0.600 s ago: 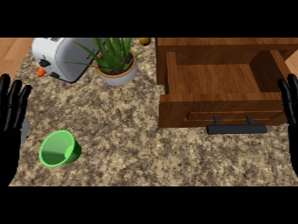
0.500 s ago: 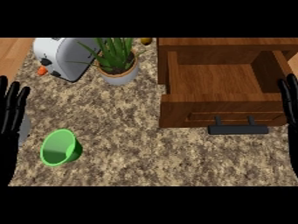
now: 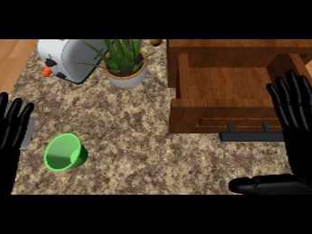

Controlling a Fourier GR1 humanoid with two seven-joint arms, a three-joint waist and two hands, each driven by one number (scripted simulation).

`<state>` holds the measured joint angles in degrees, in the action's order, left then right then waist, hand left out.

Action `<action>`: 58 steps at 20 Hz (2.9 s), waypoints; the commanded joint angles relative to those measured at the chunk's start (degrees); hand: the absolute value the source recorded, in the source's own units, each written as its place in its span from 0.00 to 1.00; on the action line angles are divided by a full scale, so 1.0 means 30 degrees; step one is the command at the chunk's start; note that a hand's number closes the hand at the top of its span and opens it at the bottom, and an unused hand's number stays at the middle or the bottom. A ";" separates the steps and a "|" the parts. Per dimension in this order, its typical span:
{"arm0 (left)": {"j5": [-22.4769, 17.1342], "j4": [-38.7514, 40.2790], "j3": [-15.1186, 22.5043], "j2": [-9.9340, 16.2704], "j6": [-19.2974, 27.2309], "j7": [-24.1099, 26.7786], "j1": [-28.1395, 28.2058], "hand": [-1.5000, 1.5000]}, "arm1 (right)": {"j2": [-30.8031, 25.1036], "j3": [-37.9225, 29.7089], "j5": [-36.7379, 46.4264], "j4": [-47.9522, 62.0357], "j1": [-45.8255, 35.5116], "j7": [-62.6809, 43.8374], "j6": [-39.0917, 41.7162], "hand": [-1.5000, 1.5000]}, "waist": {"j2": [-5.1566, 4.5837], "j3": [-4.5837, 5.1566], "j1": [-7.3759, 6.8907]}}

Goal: Pick up the cup, place it into the drawer and close the drawer

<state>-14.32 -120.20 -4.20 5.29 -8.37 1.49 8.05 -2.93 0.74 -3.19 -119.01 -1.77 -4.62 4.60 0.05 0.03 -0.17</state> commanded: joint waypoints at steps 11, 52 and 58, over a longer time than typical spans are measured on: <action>0.0049 0.0421 0.0023 -0.0731 0.0574 -0.1424 -0.1253 0.00 | -0.0056 -0.0249 -0.0699 0.0420 0.0191 0.0291 0.0754 0.00 | -0.0010 -0.0010 0.0062; 0.2745 1.4232 -0.3152 0.0139 -0.1918 0.7730 -0.0443 0.00 | -0.0420 -0.1078 -0.1050 0.1109 -0.2979 -0.1986 -0.0099 0.00 | -0.0025 -0.0002 0.0035; 0.2780 1.6040 -0.3319 0.0035 -0.1453 0.8353 -0.1508 0.00 | -0.0808 -0.1326 -0.2336 -0.1182 -0.1454 -0.2804 0.0645 0.00 | -0.0011 -0.0004 0.0093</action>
<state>-6.75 -76.88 -14.28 6.16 -14.34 25.98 6.21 -4.60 -2.79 -8.11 -119.23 -5.90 -9.29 6.29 0.10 -0.17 -0.01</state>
